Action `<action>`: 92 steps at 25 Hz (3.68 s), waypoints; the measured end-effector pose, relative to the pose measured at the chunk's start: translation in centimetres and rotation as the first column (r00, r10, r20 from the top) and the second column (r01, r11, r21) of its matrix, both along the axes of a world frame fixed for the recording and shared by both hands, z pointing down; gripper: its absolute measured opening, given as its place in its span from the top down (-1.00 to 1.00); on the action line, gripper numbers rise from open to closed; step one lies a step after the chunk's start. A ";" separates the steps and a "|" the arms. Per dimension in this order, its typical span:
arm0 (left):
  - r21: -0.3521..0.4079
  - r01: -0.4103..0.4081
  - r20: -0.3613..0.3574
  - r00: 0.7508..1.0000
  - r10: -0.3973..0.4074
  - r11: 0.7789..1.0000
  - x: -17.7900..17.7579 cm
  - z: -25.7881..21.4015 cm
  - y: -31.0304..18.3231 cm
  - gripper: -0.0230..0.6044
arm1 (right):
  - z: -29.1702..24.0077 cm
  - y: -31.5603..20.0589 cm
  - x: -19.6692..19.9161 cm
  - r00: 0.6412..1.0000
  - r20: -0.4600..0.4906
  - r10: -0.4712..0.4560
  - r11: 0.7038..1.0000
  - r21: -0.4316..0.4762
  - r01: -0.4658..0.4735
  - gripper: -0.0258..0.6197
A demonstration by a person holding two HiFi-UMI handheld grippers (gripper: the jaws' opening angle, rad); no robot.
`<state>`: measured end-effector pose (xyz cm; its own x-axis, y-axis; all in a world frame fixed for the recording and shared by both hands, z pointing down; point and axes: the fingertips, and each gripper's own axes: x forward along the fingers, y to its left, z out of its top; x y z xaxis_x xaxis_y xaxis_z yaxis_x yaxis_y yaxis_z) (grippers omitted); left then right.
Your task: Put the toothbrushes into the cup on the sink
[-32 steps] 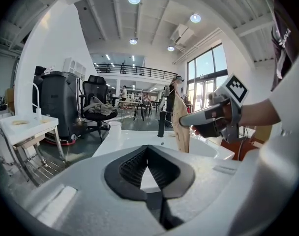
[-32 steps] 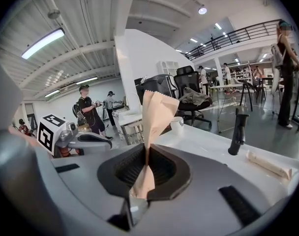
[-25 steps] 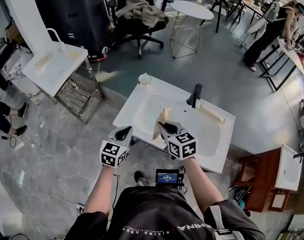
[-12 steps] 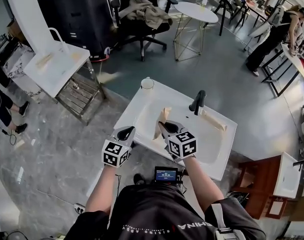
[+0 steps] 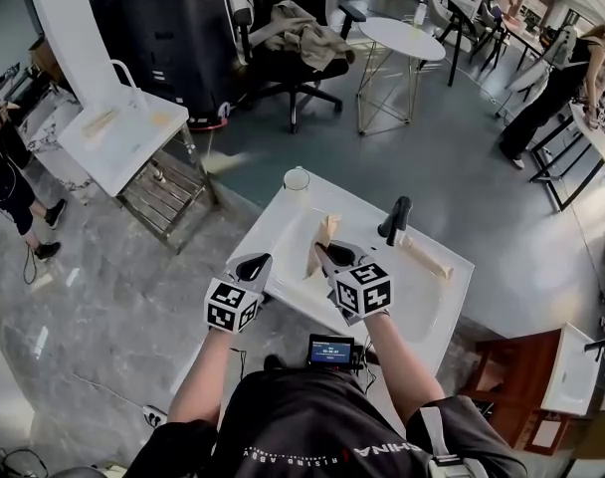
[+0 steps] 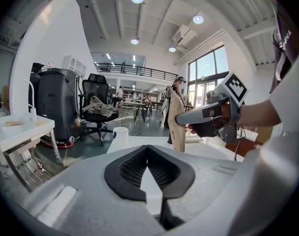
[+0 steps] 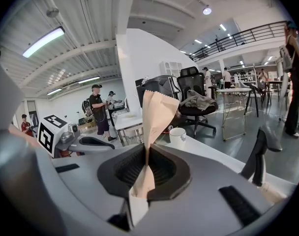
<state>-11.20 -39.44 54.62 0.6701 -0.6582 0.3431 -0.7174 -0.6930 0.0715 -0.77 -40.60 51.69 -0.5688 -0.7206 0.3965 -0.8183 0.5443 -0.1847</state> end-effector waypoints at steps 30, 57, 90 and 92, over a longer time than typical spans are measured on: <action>-0.005 0.056 0.012 0.998 -0.056 0.998 4.2 0.0 -0.8 0.89 | 0.8 -1.4 3.5 0.994 0.024 -0.109 0.994 -0.020 0.109 0.81; -0.017 -0.066 0.016 0.998 0.066 0.998 2.9 -0.7 -18.9 0.89 | -1.1 -19.9 0.8 0.999 0.037 0.012 1.000 0.000 -0.012 0.81; -0.129 -0.096 0.003 0.995 0.097 0.987 1.5 4.4 -22.9 0.89 | 4.2 -26.3 -1.0 0.997 -0.028 0.075 0.995 -0.064 -0.077 0.80; -0.135 -0.094 0.005 0.995 0.095 0.986 1.4 4.8 -22.8 0.89 | 4.9 -26.2 -1.0 0.997 -0.035 0.074 0.994 -0.072 -0.076 0.80</action>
